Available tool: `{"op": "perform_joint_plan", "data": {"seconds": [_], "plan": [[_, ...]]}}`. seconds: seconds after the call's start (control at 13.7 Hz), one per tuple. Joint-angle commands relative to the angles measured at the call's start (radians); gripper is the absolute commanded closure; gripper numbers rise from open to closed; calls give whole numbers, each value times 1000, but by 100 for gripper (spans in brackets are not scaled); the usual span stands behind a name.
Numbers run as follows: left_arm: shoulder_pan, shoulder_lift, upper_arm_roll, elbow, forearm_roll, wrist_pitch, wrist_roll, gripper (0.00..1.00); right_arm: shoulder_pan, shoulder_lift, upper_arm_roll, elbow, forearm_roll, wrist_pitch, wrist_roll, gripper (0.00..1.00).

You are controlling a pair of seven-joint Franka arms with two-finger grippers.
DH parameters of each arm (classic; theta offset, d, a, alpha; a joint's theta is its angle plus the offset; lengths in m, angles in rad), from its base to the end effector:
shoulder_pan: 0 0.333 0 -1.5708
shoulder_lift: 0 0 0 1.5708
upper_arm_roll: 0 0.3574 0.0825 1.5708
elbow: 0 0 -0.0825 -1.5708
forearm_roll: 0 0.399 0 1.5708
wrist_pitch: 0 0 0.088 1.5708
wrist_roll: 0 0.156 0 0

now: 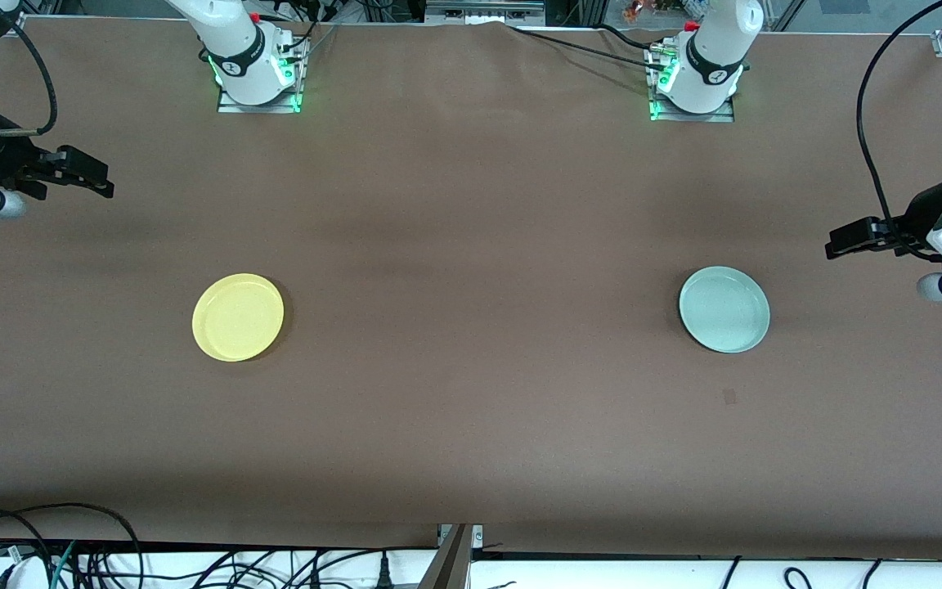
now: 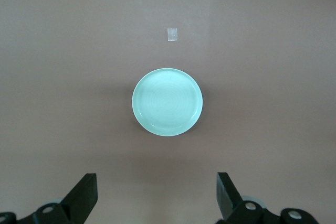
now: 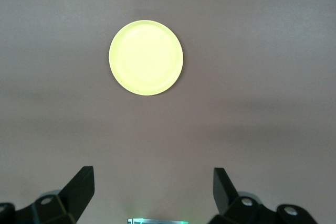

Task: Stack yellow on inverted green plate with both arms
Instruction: 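Move the left gripper down to the rim of the green plate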

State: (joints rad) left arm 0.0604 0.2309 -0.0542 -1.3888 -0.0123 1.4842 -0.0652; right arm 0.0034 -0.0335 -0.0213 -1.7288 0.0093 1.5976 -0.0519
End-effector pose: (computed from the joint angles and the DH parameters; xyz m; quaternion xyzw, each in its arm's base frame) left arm 0.6307 0.0056 0.5587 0.9970 0.0358 -0.0679 0.0104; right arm 0.5489 -0.0086 0.5614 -0.9987 -0.0167 0.0486 0.0067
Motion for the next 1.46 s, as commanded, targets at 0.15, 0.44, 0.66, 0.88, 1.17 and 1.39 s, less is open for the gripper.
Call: {"op": "perform_joint_plan", "data": {"seconds": [0.15,0.44,0.66,0.88,1.17,1.39], "plan": [[-4,-36,5,-26,-18,2,-8,0,-8,9,3,25,15,-11,6,0],[16,-27,7,-64,-21,88,7,0,-8,9,4,25,14,-11,6,0],[38,-19,8,-192,-18,263,10,0,-8,9,4,25,14,-11,6,0],[39,17,10,-248,-18,326,10,0,-8,9,4,25,15,-13,6,0],[82,103,10,-327,-26,485,115,0,-8,9,4,25,15,-15,6,0],[120,168,11,-394,-93,628,214,0,-8,9,4,25,15,-18,6,0]]}}
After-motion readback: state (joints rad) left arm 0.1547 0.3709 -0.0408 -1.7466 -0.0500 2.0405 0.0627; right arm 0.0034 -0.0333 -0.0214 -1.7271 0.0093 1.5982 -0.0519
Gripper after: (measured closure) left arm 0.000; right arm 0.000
